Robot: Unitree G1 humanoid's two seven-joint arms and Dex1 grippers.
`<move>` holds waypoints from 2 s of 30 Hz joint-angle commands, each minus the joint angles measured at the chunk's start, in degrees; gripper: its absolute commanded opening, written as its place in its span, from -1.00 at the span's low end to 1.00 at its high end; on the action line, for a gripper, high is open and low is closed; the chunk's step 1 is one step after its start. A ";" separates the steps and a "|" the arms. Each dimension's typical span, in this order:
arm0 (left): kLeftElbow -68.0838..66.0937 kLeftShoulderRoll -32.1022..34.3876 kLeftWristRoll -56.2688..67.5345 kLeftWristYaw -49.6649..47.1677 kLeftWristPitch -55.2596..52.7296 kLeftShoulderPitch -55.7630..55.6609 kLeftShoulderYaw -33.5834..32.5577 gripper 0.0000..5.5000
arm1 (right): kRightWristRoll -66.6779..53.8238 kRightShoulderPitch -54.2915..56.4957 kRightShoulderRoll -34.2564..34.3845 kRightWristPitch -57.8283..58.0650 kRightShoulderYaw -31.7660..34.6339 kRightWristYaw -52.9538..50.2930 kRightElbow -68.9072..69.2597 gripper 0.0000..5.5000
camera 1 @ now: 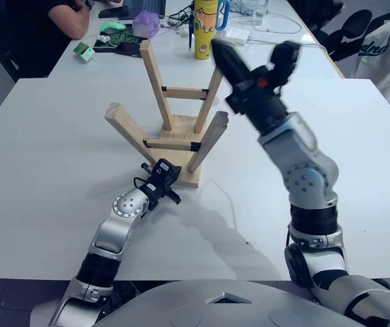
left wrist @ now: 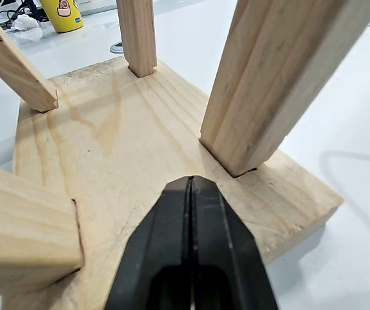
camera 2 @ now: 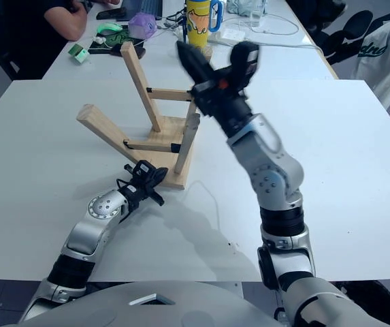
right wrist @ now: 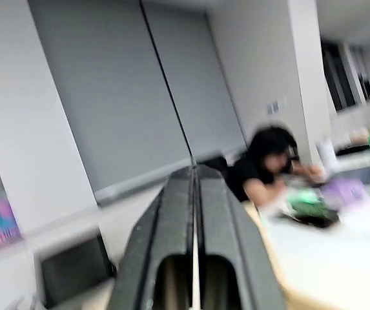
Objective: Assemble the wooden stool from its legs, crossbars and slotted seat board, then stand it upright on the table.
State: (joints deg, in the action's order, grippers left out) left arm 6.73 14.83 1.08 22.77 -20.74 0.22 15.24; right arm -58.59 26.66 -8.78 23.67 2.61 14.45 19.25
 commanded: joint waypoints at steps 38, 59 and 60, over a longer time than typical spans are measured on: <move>-3.65 21.47 6.10 20.65 5.22 2.71 -9.77 -1.00 | 42.98 -20.87 2.44 -6.94 -20.68 21.79 -34.10 -1.00; 8.47 2.05 -1.67 -5.17 5.12 8.16 -6.33 -1.00 | 47.80 -19.15 0.70 1.70 -18.62 16.34 -20.31 -1.00; 10.08 1.20 -1.84 -6.22 5.00 8.94 -6.31 -1.00 | 46.06 -20.31 0.90 2.25 -17.83 16.83 -17.10 -1.00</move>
State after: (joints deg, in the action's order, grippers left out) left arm 13.42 17.79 -0.07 18.88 -15.25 7.53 8.46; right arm -9.39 8.53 -8.13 24.77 -16.55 29.86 -3.83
